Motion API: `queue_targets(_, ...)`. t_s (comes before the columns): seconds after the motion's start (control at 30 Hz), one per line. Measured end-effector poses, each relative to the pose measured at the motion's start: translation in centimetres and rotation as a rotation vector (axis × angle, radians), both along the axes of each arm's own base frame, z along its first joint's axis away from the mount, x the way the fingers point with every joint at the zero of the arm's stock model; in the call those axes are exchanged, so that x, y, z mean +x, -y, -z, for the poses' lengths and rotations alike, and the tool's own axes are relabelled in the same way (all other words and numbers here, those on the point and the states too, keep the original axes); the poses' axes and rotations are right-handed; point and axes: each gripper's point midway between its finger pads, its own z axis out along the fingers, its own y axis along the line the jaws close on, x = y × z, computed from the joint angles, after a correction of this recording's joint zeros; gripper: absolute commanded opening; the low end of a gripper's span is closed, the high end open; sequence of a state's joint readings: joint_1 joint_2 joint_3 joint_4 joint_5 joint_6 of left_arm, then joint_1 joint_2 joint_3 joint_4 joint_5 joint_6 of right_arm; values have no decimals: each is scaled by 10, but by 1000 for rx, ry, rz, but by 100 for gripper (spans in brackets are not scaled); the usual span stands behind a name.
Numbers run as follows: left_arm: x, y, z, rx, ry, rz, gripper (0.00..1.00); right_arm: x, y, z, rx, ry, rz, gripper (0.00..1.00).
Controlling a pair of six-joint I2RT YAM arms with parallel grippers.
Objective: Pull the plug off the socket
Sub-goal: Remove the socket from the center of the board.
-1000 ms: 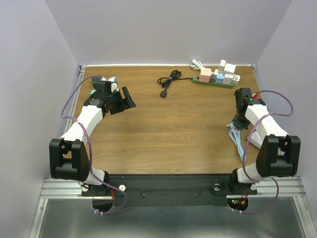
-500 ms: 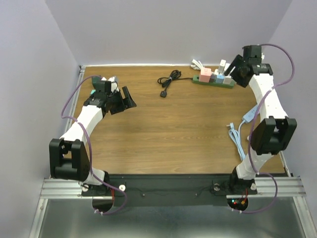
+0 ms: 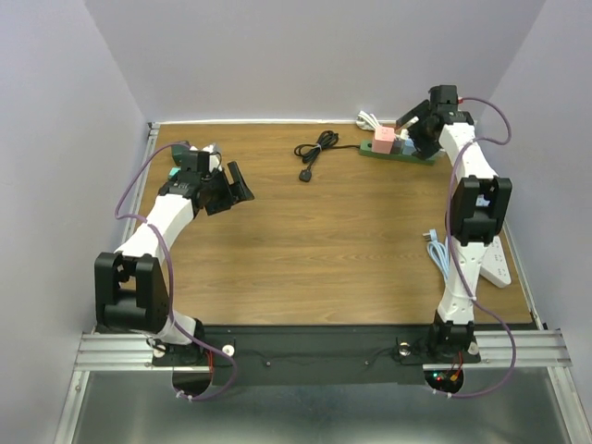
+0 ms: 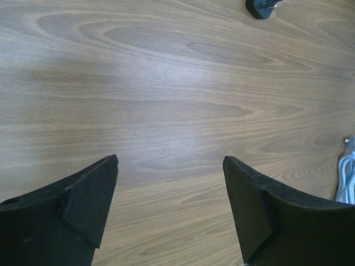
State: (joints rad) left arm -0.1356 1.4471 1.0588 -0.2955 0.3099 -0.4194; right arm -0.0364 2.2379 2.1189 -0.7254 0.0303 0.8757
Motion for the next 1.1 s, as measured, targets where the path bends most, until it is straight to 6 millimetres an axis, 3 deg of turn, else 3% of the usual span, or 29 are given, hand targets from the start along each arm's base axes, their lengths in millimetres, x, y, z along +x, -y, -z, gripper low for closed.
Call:
queue_targets(0.23,9,-1,15,14,-47,-13,88,27,-23,-9,205,94,55,100)
queue_targets(0.4,16,-2,13,20,-43,-20,88,45,-35,-1,302,109,53,100)
queue_targets(0.57,21,-1,15,22,-51,-20,88,58,-37,2,253,138,-7,90)
queue_targets(0.77,30,0,24,26,-77,-17,88,69,-17,-20,48,226,-83,72)
queue_targets(0.97,34,1,25,30,-86,-12,87,85,-14,-36,-43,297,-160,54)
queue_targets(1.1,35,1,24,36,-83,-6,87,91,-17,-20,-63,297,-215,47)
